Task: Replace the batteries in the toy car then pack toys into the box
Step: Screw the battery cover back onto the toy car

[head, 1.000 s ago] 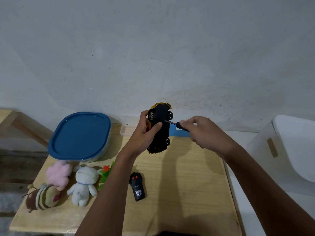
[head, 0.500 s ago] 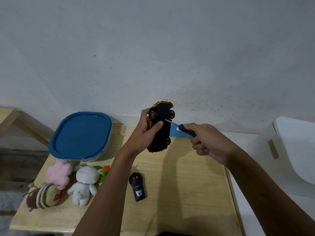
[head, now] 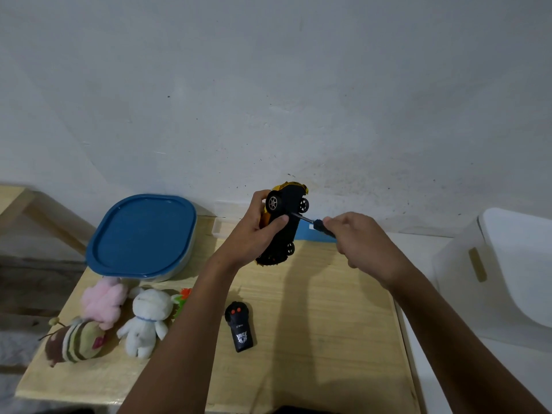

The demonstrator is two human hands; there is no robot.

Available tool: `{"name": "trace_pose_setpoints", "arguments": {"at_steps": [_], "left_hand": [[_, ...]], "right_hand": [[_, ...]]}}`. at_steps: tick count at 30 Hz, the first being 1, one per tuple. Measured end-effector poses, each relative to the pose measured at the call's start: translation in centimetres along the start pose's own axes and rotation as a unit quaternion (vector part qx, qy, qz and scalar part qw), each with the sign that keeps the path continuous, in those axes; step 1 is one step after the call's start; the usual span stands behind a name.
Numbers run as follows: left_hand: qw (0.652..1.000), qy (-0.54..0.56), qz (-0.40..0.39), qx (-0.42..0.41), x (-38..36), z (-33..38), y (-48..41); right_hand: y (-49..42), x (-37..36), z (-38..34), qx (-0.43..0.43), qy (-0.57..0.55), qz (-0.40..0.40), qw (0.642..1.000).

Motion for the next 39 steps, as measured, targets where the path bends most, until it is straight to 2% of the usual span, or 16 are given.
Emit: {"name": "trace_pose_setpoints", "arguments": {"at_steps": [4,8,11,17,22,25,29,33,36,39], "left_hand": [[1.000,0.016,0.007,-0.002,0.0,-0.1,0.2],[1.000,0.027,0.009,-0.002,0.1,-0.2,0.5],[0.999,0.031,0.011,-0.001,0.0,-0.4,0.7],[0.999,0.033,0.013,0.006,0.0,-1.0,0.7],[0.999,0.032,0.011,0.006,-0.1,-1.0,0.9],[0.999,0.034,0.011,0.008,-0.3,-1.1,0.8],[0.999,0.040,0.013,0.009,-0.2,-1.3,0.6],[0.999,0.039,0.011,0.014,-0.3,-1.6,0.7],[0.999,0.038,0.012,0.013,-0.3,-1.6,0.6],[0.999,0.035,0.011,0.014,-0.3,-1.7,0.5]], "right_hand": [[-0.3,0.2,-0.1,0.052,0.062,-0.016,0.997],[-0.1,1.3,-0.8,0.117,0.129,0.053,0.983],[-0.1,0.7,-0.7,0.102,0.153,0.038,0.982],[-0.2,-0.1,0.3,0.066,0.096,-0.027,0.993],[-0.2,0.8,-0.9,0.127,0.150,0.030,0.980],[-0.3,0.4,-0.8,0.114,0.205,0.013,0.972],[0.0,0.1,-0.2,0.110,0.165,-0.025,0.980],[-0.3,0.5,-0.5,0.141,0.186,0.019,0.972],[-0.5,0.2,-0.3,0.145,0.230,0.025,0.962],[-0.6,-0.1,0.0,0.133,0.221,0.018,0.966]]}}
Point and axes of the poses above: each hand's wrist, its own y-axis away from the middle knuckle, its own x-axis out of the back of the hand, z = x × y, the point moved 6 cm from there along -y, towards the middle knuckle, and after that the axes turned 10 degrees about x, right-handed, at the moved point
